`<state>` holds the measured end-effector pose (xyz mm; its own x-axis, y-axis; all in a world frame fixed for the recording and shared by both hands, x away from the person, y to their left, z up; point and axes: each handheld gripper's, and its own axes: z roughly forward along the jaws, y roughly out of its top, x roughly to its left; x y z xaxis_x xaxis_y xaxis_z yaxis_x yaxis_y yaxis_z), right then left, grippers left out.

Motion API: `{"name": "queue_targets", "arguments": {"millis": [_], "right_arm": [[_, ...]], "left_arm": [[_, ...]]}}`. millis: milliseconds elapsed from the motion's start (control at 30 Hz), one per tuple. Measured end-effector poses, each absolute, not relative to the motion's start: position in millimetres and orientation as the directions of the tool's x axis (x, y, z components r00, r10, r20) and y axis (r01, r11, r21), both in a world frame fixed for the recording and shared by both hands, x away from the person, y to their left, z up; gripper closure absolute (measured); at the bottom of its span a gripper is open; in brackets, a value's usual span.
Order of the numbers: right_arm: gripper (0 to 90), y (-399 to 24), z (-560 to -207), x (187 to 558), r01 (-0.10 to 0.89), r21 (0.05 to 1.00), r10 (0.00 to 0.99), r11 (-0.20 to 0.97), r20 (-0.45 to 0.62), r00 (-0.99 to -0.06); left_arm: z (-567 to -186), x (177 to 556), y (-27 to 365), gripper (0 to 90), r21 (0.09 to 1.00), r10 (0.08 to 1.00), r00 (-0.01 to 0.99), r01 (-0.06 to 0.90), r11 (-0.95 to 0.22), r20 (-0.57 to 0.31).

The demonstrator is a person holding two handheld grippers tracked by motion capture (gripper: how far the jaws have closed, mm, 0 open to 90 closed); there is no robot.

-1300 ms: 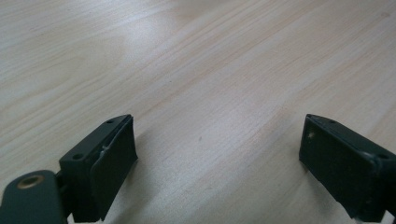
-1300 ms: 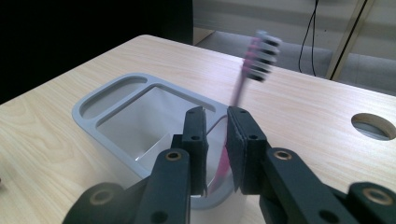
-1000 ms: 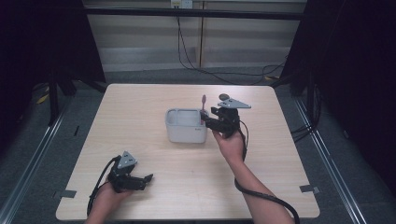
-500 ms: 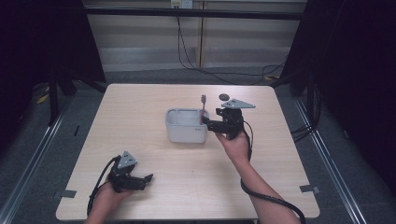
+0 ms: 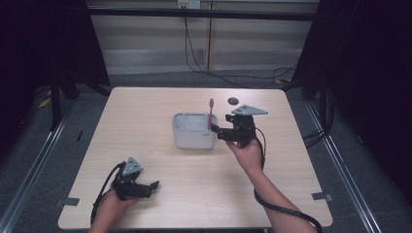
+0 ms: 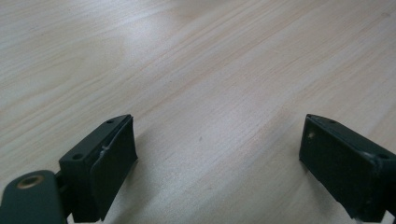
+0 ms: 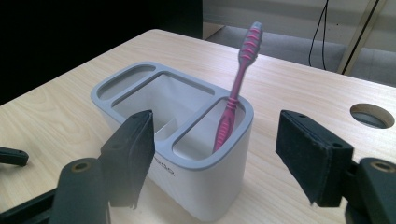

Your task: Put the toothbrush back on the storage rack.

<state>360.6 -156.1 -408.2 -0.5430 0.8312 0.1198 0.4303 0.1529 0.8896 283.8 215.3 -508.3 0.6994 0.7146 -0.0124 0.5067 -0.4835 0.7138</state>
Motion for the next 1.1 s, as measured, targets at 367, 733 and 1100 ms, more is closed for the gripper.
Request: {"name": "queue_targets", "arguments": {"millis": [367, 733, 1100], "right_arm": [[25.7, -163.9, -410.0, 353.9, 0.440, 0.883, 0.822, 0.163, 0.125, -0.555], [23.7, -177.2, -418.5, 343.9, 0.460, 0.867, 0.810, 0.191, 0.125, -0.573], [20.9, -190.1, -429.9, 330.5, 0.467, 0.857, 0.795, 0.217, 0.122, -0.594]], "left_arm": [[-508.4, 283.8, 215.3, 10.4, 0.714, 0.715, 0.699, 0.506, -0.483, -0.012], [-508.2, 283.9, 215.5, 10.5, 0.713, 0.714, 0.700, 0.508, -0.484, -0.014], [-508.1, 283.9, 215.5, 10.5, 0.712, 0.714, 0.700, 0.508, -0.484, -0.014]]}}
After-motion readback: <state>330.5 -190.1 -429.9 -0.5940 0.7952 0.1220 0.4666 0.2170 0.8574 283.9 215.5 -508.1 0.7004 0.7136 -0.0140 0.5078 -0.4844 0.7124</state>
